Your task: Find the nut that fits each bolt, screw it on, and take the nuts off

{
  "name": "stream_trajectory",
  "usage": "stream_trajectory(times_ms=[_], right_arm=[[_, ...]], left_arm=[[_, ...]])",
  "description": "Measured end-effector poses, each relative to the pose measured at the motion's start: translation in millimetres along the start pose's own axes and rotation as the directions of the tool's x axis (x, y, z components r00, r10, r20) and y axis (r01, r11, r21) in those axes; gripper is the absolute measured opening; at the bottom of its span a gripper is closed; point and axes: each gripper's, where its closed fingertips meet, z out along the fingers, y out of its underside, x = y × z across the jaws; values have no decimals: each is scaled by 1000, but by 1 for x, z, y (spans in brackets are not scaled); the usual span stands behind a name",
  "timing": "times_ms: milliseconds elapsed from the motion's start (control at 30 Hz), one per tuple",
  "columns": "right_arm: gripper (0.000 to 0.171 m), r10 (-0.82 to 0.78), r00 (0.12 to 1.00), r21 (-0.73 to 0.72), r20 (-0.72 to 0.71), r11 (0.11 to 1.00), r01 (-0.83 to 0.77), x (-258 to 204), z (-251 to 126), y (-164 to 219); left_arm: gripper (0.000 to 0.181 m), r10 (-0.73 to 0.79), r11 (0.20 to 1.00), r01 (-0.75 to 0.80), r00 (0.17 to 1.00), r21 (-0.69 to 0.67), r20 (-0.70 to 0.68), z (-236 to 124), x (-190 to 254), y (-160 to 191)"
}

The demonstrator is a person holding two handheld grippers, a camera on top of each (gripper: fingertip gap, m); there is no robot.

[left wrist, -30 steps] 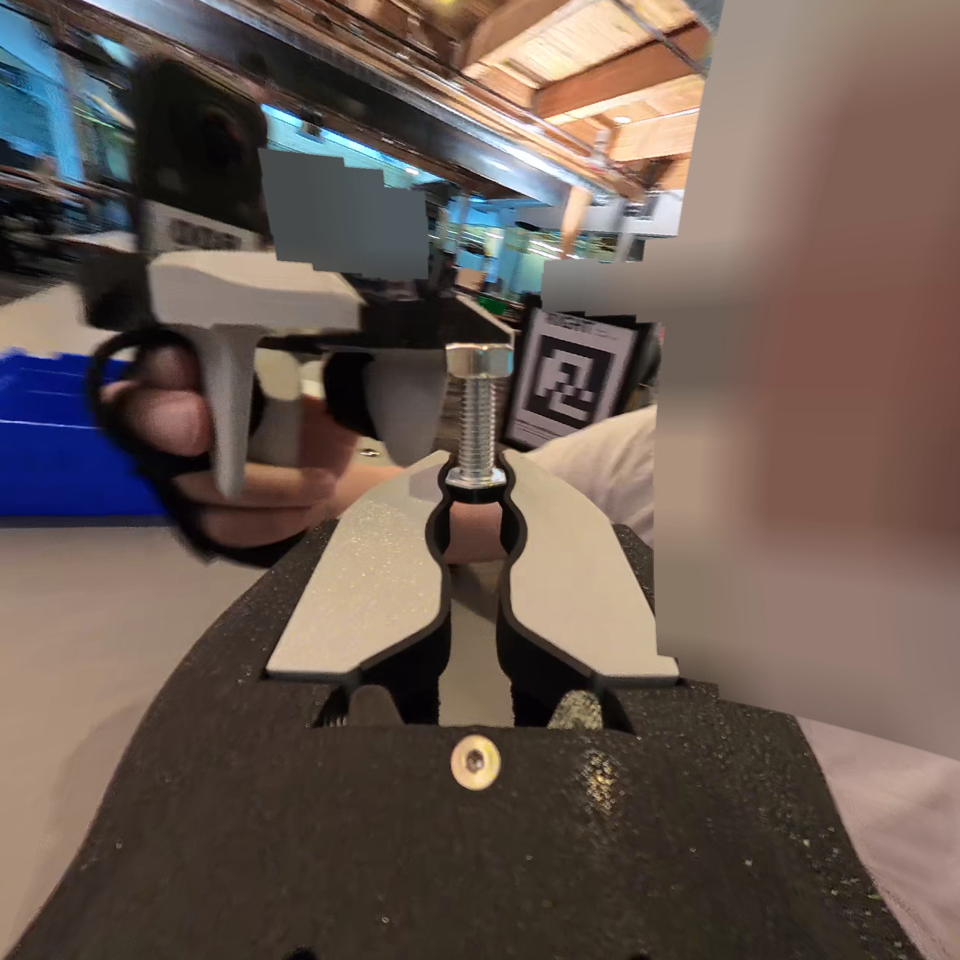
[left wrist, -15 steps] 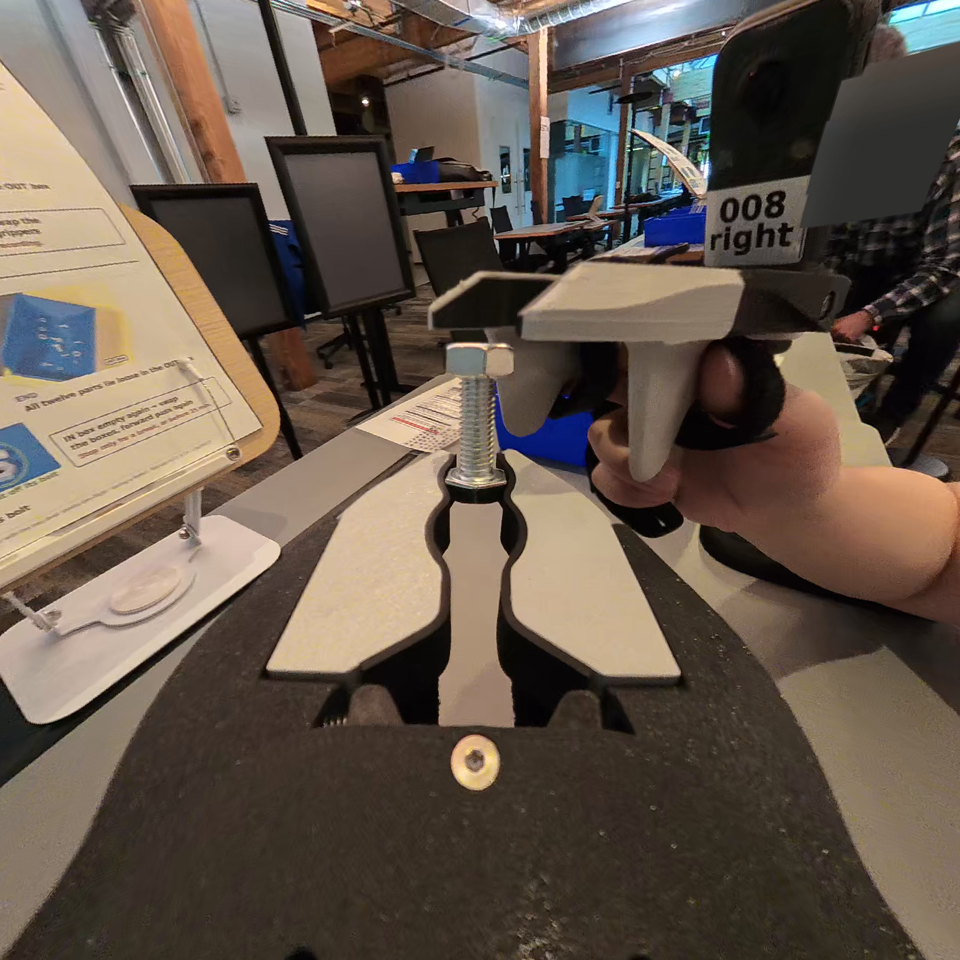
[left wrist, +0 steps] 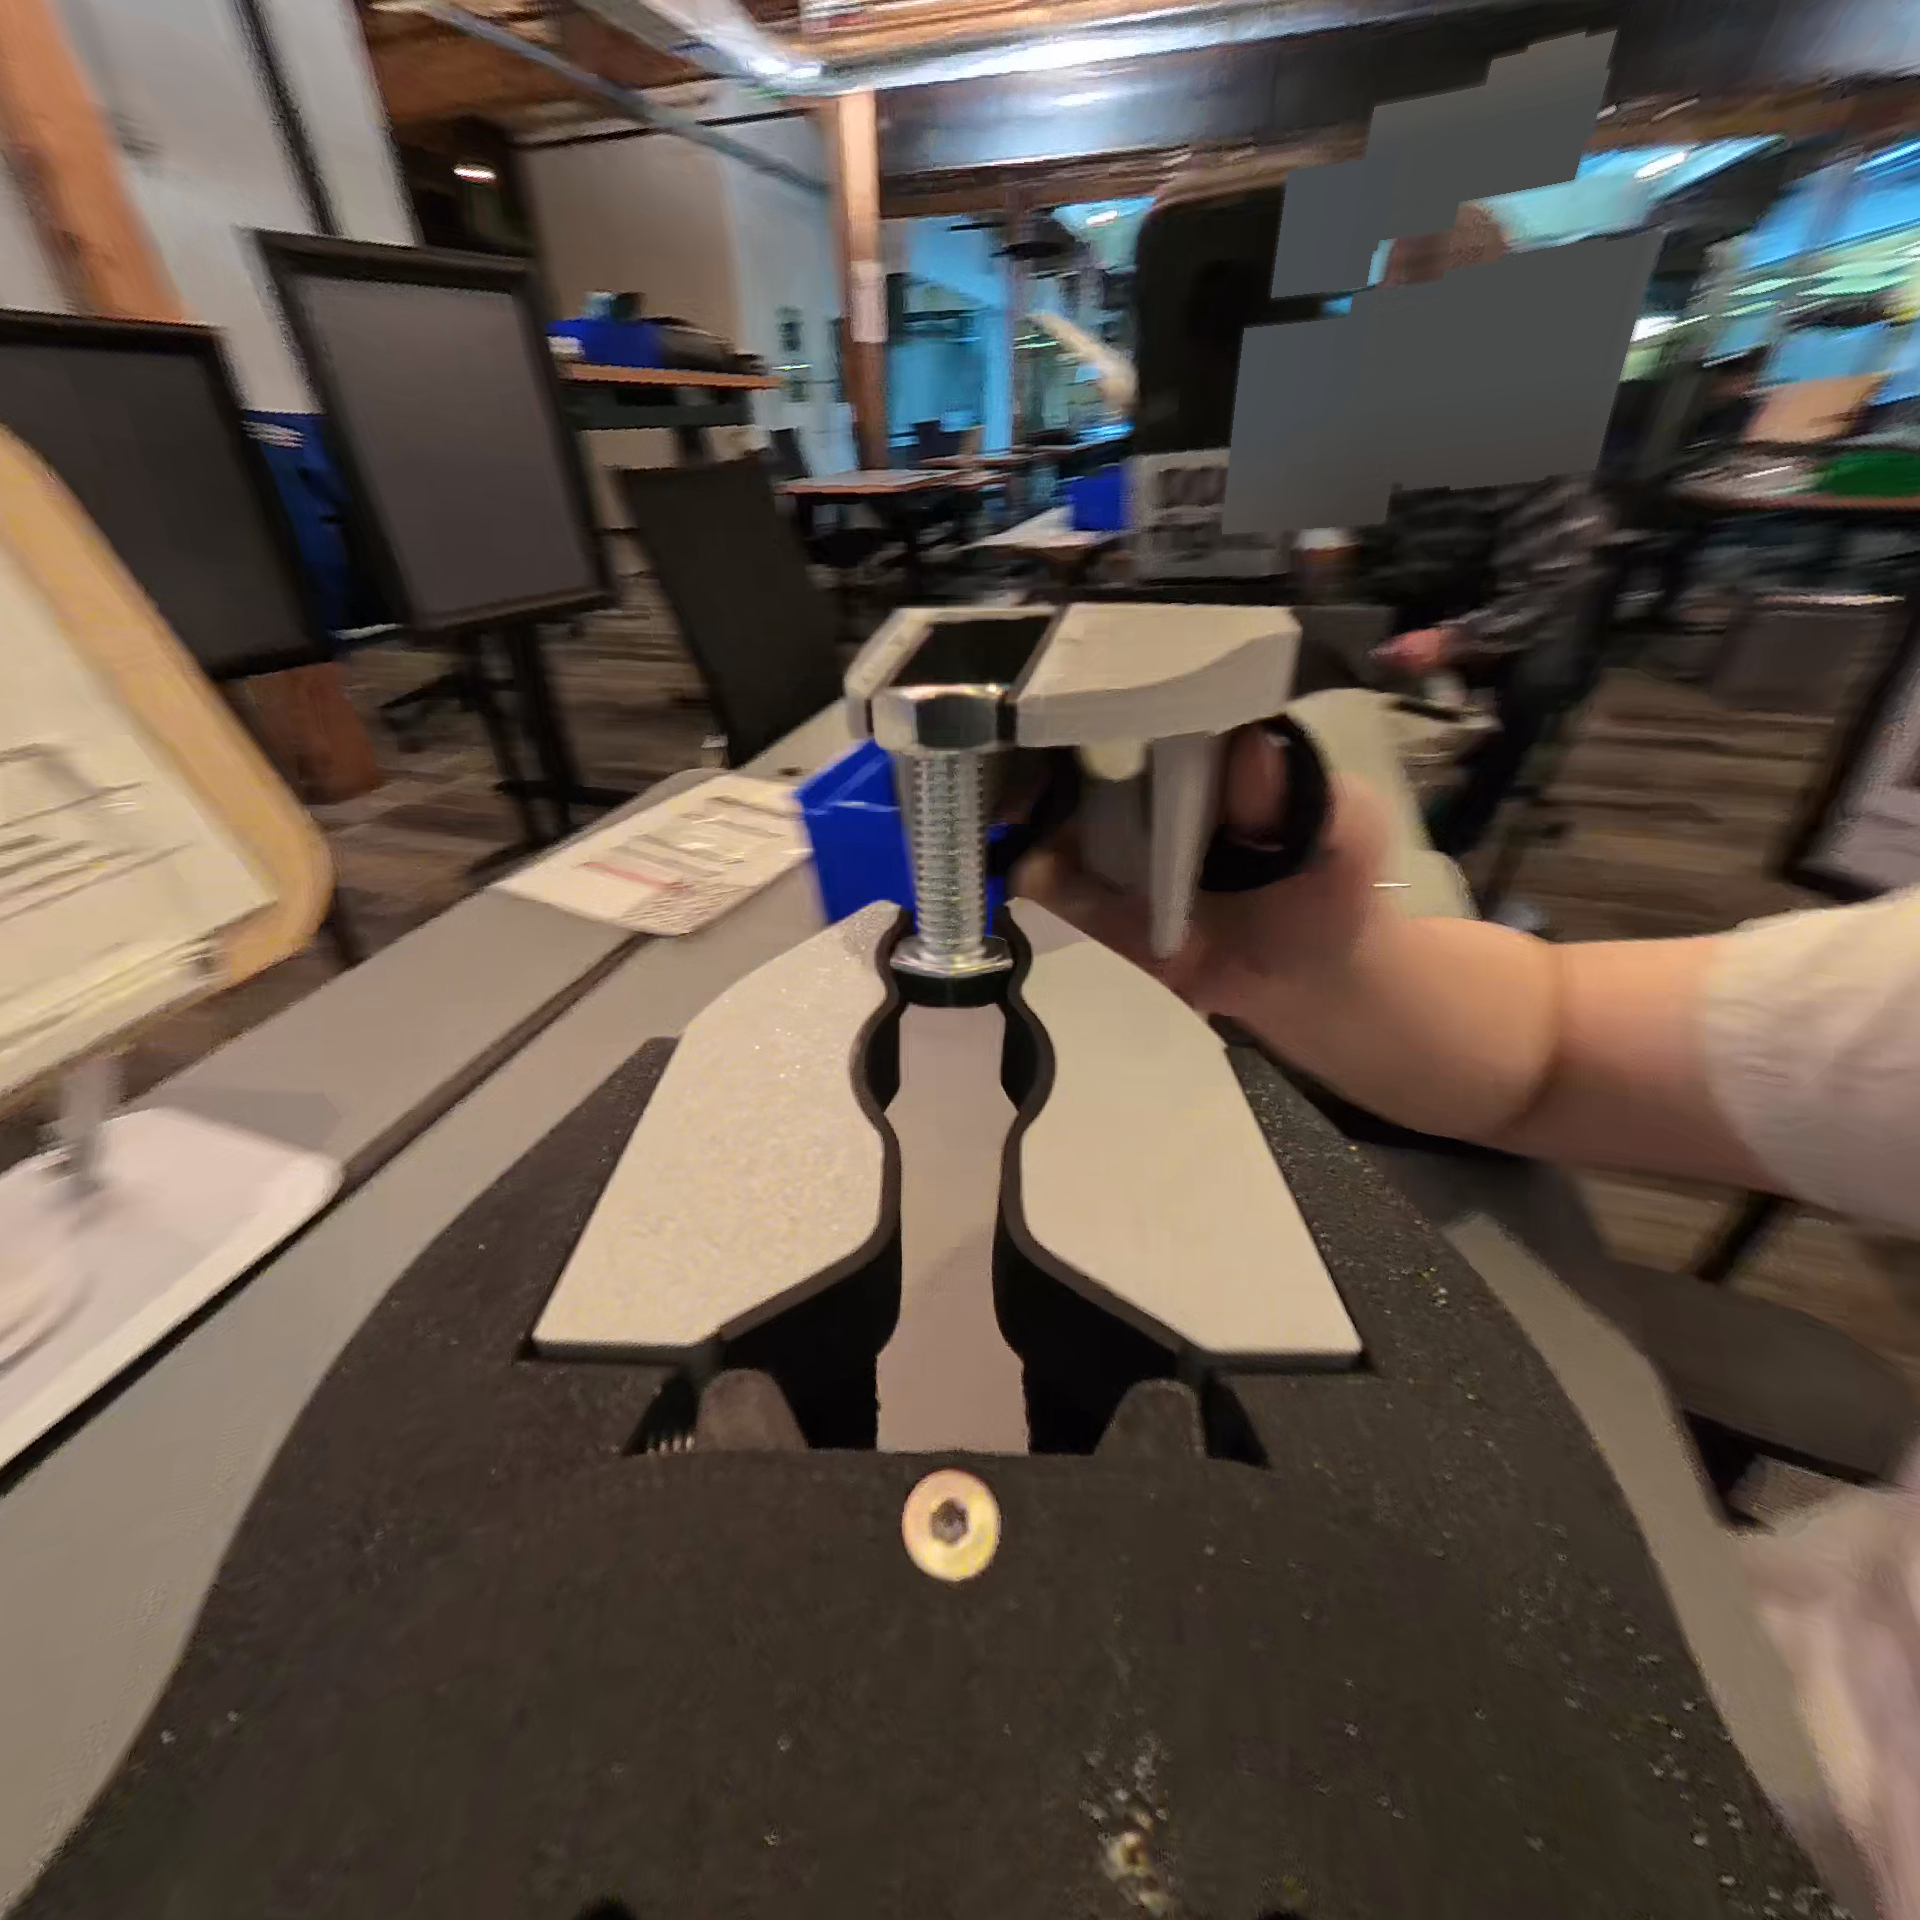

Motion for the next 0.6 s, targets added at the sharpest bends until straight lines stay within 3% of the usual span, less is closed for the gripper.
stream_trajectory(times_ms=[100, 267, 500, 600], right_arm=[[17, 39, 969, 21, 245, 999, -46, -21, -8, -6], [17, 54, 825, 61, 562, 992, -107, -56, -25, -6], [17, 33, 699, 94, 714, 985, -143, -81, -33, -1], [17, 30, 703, 102, 711, 984, -144, -81, -33, -1]], left_arm=[[13, -105, 994, 111, 956, 4, -275, -4, 33, -8], [14, -274, 956, 281, 735, -89, -620, -12, 84, -9], [14, -407, 890, 388, 442, -239, -799, -28, 117, -9], [14, -410, 886, 399, 432, -238, -803, -28, 117, -10]])
